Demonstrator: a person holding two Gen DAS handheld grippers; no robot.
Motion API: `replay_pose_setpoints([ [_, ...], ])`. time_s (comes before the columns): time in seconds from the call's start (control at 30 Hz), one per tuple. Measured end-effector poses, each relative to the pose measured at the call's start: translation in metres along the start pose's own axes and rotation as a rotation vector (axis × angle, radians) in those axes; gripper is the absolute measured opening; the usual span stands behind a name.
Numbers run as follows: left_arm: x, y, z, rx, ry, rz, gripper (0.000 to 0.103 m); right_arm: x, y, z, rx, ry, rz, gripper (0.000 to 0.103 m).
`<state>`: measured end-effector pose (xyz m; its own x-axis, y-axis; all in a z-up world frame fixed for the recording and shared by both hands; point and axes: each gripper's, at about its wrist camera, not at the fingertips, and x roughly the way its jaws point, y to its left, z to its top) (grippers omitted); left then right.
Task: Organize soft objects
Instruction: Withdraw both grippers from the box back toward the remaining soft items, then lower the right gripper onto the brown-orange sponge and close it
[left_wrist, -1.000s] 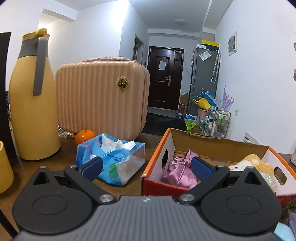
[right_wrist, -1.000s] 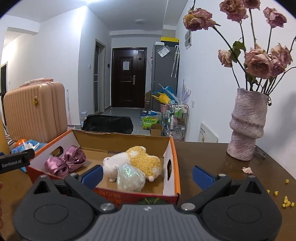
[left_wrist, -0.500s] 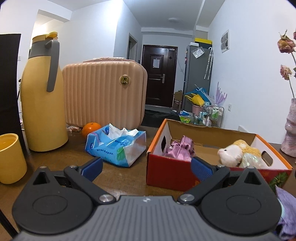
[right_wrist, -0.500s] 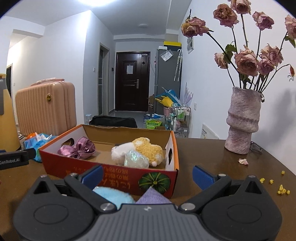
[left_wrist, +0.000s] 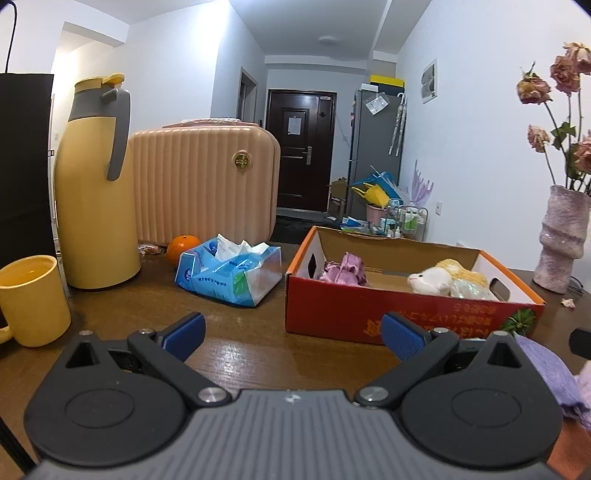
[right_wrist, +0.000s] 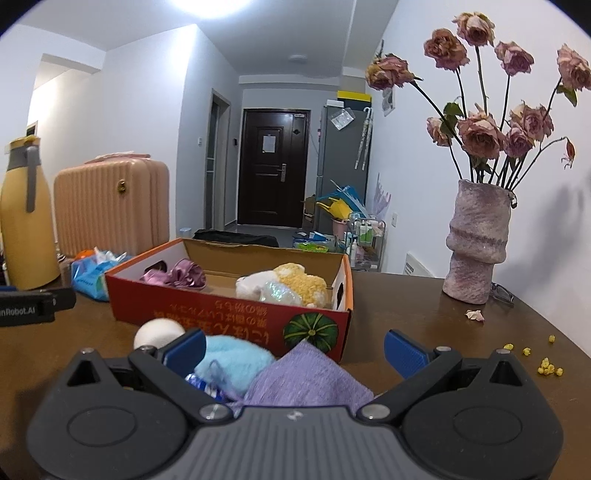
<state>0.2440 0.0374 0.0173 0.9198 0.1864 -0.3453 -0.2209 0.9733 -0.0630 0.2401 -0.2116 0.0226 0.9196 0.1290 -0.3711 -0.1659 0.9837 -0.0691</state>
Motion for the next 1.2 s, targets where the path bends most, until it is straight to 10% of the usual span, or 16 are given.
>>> replay_pose_setpoints([
  [1.2,-0.051,0.011,-0.031,0.040,0.091,-0.128,0.103,-0.017,0.017,-0.053,-0.009,0.222,0.125,0.103],
])
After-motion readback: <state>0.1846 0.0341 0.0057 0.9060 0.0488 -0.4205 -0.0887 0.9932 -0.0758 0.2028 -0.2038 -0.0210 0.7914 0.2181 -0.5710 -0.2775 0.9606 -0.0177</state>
